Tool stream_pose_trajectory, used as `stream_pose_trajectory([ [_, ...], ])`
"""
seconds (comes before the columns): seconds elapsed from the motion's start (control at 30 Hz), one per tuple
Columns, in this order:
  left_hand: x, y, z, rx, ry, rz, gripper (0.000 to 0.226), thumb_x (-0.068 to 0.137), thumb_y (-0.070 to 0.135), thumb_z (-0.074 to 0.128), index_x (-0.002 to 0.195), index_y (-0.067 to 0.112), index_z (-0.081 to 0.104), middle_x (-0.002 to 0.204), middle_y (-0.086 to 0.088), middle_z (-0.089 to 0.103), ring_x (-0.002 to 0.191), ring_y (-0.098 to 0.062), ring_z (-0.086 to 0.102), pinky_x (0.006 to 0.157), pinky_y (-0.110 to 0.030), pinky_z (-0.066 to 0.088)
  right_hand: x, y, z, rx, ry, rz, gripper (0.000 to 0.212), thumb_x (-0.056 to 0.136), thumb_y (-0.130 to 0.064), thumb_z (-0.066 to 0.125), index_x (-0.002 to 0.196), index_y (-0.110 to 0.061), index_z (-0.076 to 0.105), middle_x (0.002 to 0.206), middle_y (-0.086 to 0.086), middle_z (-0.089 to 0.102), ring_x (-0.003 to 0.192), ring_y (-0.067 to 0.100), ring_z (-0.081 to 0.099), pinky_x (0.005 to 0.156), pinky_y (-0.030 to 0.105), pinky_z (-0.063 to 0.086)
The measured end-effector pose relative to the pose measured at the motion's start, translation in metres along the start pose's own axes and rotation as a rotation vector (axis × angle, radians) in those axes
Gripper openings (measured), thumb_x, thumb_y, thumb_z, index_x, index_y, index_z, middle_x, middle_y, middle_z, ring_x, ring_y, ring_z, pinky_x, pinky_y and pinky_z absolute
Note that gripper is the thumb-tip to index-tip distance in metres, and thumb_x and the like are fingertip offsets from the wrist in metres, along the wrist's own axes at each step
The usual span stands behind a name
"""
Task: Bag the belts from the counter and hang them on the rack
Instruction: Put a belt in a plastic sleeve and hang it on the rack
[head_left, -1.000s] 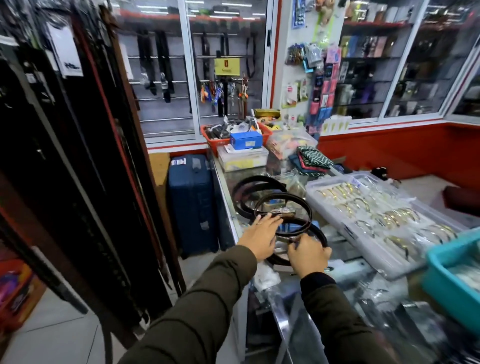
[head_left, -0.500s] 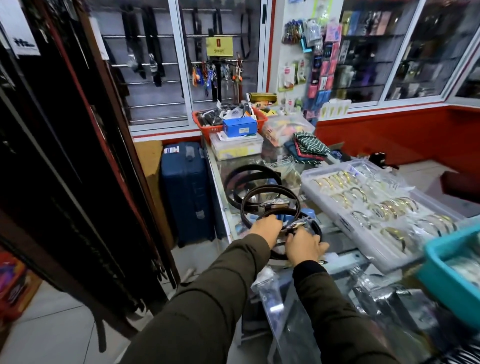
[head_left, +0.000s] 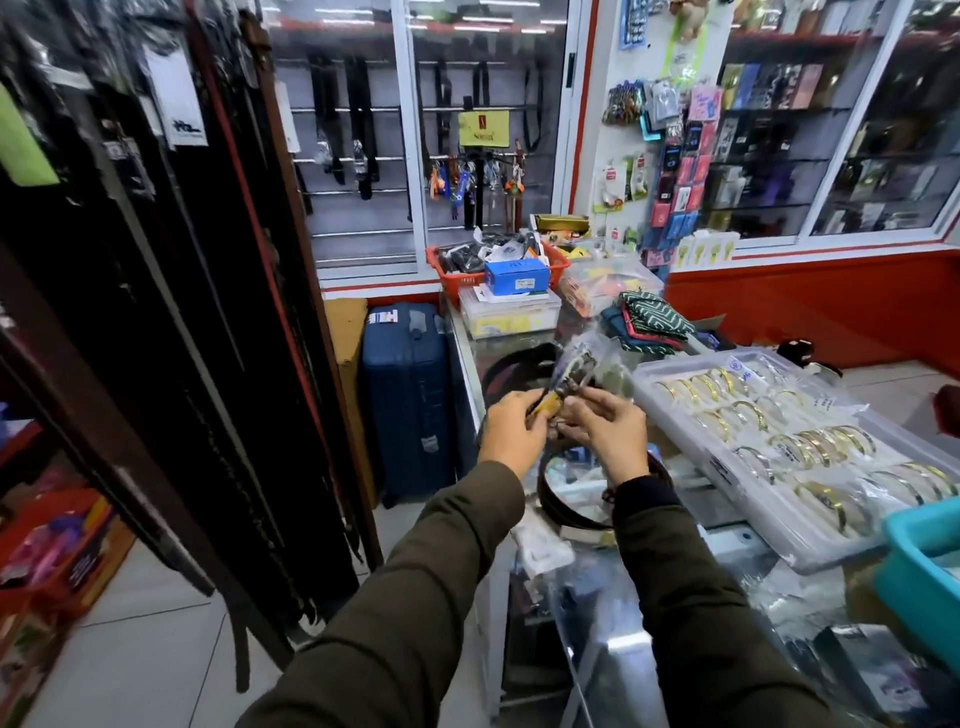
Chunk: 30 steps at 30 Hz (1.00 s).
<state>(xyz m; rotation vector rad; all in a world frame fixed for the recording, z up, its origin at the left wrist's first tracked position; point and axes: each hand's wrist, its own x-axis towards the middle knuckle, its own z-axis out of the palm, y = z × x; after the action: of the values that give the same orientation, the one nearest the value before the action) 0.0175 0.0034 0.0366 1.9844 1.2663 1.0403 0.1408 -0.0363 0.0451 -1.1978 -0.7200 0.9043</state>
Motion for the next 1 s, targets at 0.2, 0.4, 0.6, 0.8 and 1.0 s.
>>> stream_pose_trajectory([
  [0.2, -0.013, -0.005, -0.066, -0.118, 0.234, -0.006, 0.035, 0.099, 0.012, 0.060, 0.132, 0.003, 0.065, 0.128, -0.015, 0.069, 0.119, -0.027, 0.065, 0.103, -0.030, 0.050, -0.014, -0.025, 0.065, -0.046, -0.234, -0.116, 0.044, 0.086, 0.000, 0.070, 0.128, 0.002, 0.058, 0.100, 0.018, 0.068, 0.088, 0.025, 0.068, 0.069, 0.028, 0.062],
  [0.4, -0.034, -0.012, -0.132, 0.075, 0.347, 0.044, 0.039, 0.106, 0.014, 0.045, 0.143, 0.007, 0.054, 0.153, -0.014, 0.039, 0.139, -0.026, 0.044, 0.118, -0.033, 0.035, -0.031, -0.036, 0.135, -0.109, -0.383, -0.223, 0.037, 0.088, 0.001, 0.068, 0.124, 0.005, 0.060, 0.091, 0.007, 0.068, 0.085, 0.020, 0.066, 0.064, 0.017, 0.059],
  [0.6, -0.046, -0.019, -0.207, -0.081, 0.521, 0.036, 0.028, 0.098, 0.015, 0.064, 0.122, 0.003, 0.071, 0.115, -0.004, 0.071, 0.108, -0.017, 0.068, 0.099, -0.030, 0.054, -0.057, -0.054, 0.194, -0.042, -0.541, -0.314, 0.021, 0.087, 0.001, 0.068, 0.102, -0.013, 0.072, 0.095, 0.006, 0.074, 0.087, 0.012, 0.071, 0.083, 0.027, 0.059],
  [0.8, -0.048, -0.015, -0.279, -0.469, 0.646, -0.016, 0.015, 0.085, 0.019, 0.080, 0.098, 0.027, 0.081, 0.092, 0.009, 0.081, 0.095, -0.007, 0.076, 0.090, -0.028, 0.060, -0.084, -0.080, 0.256, 0.147, -0.665, -0.240, 0.025, 0.089, -0.004, 0.068, 0.113, -0.010, 0.071, 0.099, 0.013, 0.074, 0.080, 0.008, 0.074, 0.070, 0.019, 0.058],
  [1.0, -0.049, -0.004, -0.349, -0.529, 0.691, 0.067, 0.021, 0.089, 0.013, 0.075, 0.110, 0.010, 0.078, 0.099, -0.003, 0.080, 0.102, -0.022, 0.077, 0.087, -0.032, 0.063, -0.109, -0.118, 0.313, 0.177, -0.764, -0.267, 0.034, 0.089, -0.005, 0.068, 0.121, 0.002, 0.066, 0.107, 0.023, 0.072, 0.091, 0.020, 0.074, 0.077, 0.026, 0.062],
])
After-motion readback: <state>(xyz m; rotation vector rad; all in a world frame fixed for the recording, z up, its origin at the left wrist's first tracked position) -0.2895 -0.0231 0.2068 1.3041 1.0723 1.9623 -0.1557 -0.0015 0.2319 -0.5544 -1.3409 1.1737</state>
